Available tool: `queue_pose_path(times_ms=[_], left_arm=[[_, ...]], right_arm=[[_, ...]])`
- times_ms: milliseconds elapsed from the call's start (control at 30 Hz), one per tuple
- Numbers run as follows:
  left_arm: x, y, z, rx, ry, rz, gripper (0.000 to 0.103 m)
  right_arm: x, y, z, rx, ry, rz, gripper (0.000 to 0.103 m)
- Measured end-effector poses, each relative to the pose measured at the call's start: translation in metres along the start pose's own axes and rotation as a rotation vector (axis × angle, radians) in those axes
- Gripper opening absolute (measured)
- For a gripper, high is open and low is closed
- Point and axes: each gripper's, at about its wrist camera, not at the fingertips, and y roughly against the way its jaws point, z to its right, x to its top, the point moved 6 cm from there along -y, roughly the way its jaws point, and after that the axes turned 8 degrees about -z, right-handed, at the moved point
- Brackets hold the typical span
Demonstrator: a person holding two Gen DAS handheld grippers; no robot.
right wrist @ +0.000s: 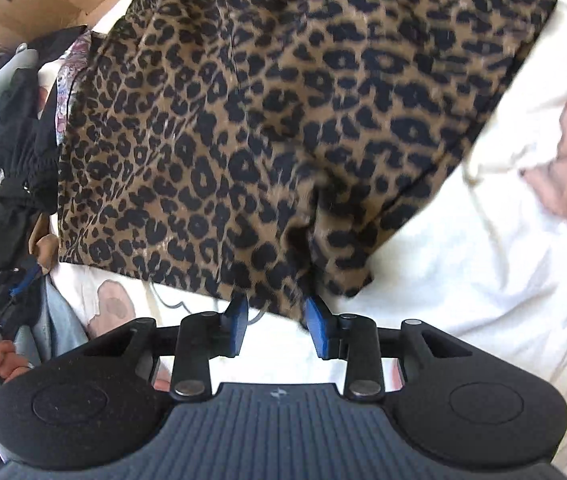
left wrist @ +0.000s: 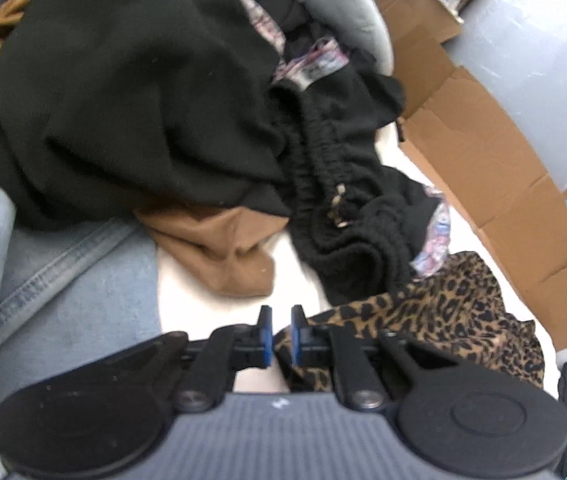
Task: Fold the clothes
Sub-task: 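Lower the folded pants onto the sheet and open both tools, then grasp the folded pants edge again with the left tool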
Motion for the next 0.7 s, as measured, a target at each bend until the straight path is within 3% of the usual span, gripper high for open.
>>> queue_pose_path(times_ms=[167,333,500,700], left_arm=[[-0.002,-0.003,0.027,-0.057,-0.047,-0.041,0.01],[-0.011,-0.006,0.062,-0.097,-0.128,-0.072,0.02],[-0.029,-0.01,0.096,-0.142,-0.215,-0.118,0.027],[-0.048,-0.015,0.131,-0.149,-0.302,-0.154,0.04]], right_arm=[[0.017,0.019,0.017,-0.058,0.059,0.024,0.035],[0.052,0.044,0.039,-0.119,0.127,0.043,0.036],[0.099,0.071,0.058,-0.16,0.171,0.122,0.036],[0.137,0.095,0.097,-0.206,0.179,0.178,0.04]])
